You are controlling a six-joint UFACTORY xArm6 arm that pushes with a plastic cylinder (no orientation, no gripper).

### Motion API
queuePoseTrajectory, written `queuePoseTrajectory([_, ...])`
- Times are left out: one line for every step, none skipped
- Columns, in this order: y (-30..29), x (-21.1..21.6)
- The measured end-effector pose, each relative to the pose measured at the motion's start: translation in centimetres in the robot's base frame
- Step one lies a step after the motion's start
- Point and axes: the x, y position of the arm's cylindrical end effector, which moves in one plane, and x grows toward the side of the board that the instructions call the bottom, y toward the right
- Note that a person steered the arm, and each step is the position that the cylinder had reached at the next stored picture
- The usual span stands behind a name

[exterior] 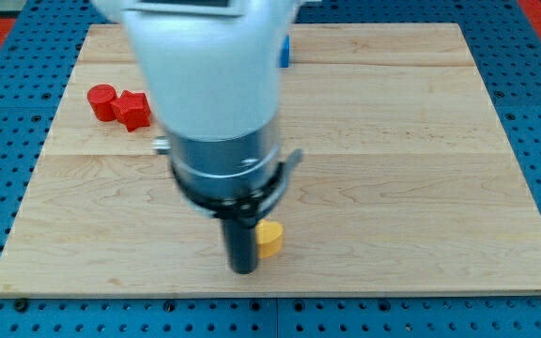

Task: Move the green star into the green circle

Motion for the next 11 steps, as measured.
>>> queuePoseTrajectory([-6.2, -0.9])
queuePoseTrajectory([-0.8, -4.8])
queuePoseTrajectory([1.8, -9.3])
queuePoseTrajectory([1.8, -13.5])
queuePoseTrajectory([1.8, -17.0])
queuePoseTrajectory([2.0, -13.2])
queuePoseTrajectory([-2.9, -12.3])
queuePoseTrajectory([-5.6, -12.3])
queuePoseTrajectory([-5.6, -12.8])
queuePoseTrajectory([-3.2, -13.0])
queuePoseTrajectory([0.1, -13.3])
